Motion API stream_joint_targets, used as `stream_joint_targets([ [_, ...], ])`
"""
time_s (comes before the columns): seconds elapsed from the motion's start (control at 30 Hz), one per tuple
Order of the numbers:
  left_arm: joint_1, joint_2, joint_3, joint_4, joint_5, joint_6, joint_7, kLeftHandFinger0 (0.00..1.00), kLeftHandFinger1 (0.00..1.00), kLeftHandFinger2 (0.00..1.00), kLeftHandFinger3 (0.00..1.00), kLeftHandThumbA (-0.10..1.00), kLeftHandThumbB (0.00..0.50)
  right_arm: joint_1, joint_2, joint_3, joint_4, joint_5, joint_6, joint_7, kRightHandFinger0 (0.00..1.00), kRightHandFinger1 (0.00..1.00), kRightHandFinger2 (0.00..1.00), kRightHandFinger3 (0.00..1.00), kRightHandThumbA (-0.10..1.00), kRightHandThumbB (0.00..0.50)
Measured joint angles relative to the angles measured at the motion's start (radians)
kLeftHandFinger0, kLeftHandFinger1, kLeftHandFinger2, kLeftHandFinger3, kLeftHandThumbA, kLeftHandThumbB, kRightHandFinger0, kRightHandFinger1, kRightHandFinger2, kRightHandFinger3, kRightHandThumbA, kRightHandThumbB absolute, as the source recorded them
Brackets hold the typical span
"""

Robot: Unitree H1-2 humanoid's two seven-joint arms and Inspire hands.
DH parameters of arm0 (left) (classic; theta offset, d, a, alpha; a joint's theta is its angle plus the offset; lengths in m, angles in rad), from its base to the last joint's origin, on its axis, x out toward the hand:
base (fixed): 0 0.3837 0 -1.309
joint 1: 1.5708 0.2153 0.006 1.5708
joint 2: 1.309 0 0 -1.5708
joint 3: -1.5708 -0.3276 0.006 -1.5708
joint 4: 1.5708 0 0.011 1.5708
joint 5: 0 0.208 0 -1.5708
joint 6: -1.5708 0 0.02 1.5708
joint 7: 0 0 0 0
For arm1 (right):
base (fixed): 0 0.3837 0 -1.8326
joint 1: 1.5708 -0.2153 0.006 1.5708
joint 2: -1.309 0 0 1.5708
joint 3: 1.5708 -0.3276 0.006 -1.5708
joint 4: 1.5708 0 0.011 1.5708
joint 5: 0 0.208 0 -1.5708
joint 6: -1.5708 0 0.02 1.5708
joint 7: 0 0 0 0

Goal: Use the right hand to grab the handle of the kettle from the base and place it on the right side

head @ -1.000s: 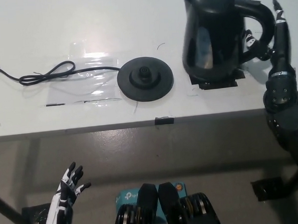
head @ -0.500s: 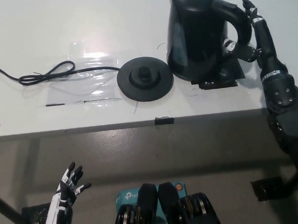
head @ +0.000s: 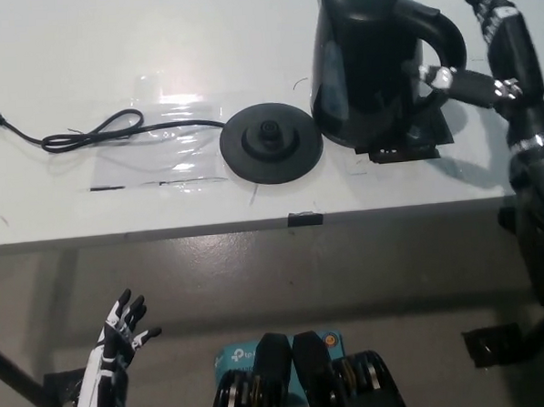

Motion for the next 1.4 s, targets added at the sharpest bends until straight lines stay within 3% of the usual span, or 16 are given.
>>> stream_joint_targets([
  [0.13,-0.023,0.003,0.003,0.008,-0.001,0.0,0.0,0.84,1.0,1.0,1.0,0.98,0.5,0.078,-0.002,-0.031,-0.143,-0.018,0.0,-0.016,1.0,1.0,1.0,1.0,1.0,0.5],
  [0.3,-0.06,0.003,0.003,0.023,-0.001,0.002,0.0,0.86,1.0,1.0,1.0,0.99,0.5,0.179,0.014,-0.049,-0.336,-0.076,-0.001,-0.037,1.0,1.0,1.0,1.0,1.0,0.441],
  [0.37,-0.071,0.003,0.003,0.024,-0.001,0.002,0.0,0.88,1.0,1.0,1.0,1.0,0.5,0.22,0.029,-0.047,-0.397,-0.1,-0.003,-0.041,1.0,1.0,1.0,1.0,1.0,0.492],
  [0.4,-0.08,0.003,0.004,0.025,0.0,0.003,0.0,0.88,1.0,1.0,1.0,1.0,0.5,0.249,0.042,-0.044,-0.439,-0.115,-0.008,-0.043,1.0,1.0,1.0,1.0,1.0,0.45],
  [0.5,-0.101,0.004,0.004,0.025,0.0,0.003,0.0,0.9,1.0,1.0,1.0,1.0,0.5,0.357,0.075,-0.001,-0.536,-0.174,-0.033,-0.056,1.0,1.0,1.0,1.0,1.0,0.474],
  [0.53,-0.107,0.006,0.005,0.025,0.0,0.003,0.0,0.95,1.0,1.0,1.0,1.0,0.5,0.392,0.087,0.018,-0.542,-0.195,-0.042,-0.061,1.0,1.0,1.0,1.0,1.0,0.443],
  [0.57,-0.114,0.008,0.005,0.025,0.0,0.003,0.0,1.0,1.0,1.0,1.0,1.0,0.5,0.428,0.096,0.036,-0.541,-0.216,-0.05,-0.068,1.0,1.0,1.0,1.0,1.0,0.44],
  [0.63,-0.122,0.013,0.006,0.026,0.0,0.003,0.0,1.0,1.0,1.0,1.0,1.0,0.5,0.486,0.109,0.077,-0.507,-0.241,-0.064,-0.085,1.0,1.0,1.0,1.0,1.0,0.383],
  [0.77,-0.128,0.023,0.006,0.036,0.0,0.001,0.0,1.0,1.0,1.0,1.0,1.0,0.5,0.532,0.109,0.133,-0.315,-0.257,-0.081,-0.111,1.0,1.0,1.0,1.0,1.0,0.434],
  [0.9,-0.127,0.023,0.002,0.052,0.001,0.0,-0.001,1.0,1.0,1.0,1.0,1.0,0.5,0.546,0.104,0.146,-0.186,-0.248,-0.085,-0.107,1.0,1.0,1.0,1.0,1.0,0.364],
  [1.4,-0.08,0.025,-0.01,0.054,0.0,0.0,-0.062,1.0,1.0,1.0,1.0,1.0,0.5,0.593,0.084,0.171,-0.133,-0.208,-0.094,-0.066,1.0,1.0,1.0,1.0,1.0,0.395],
])
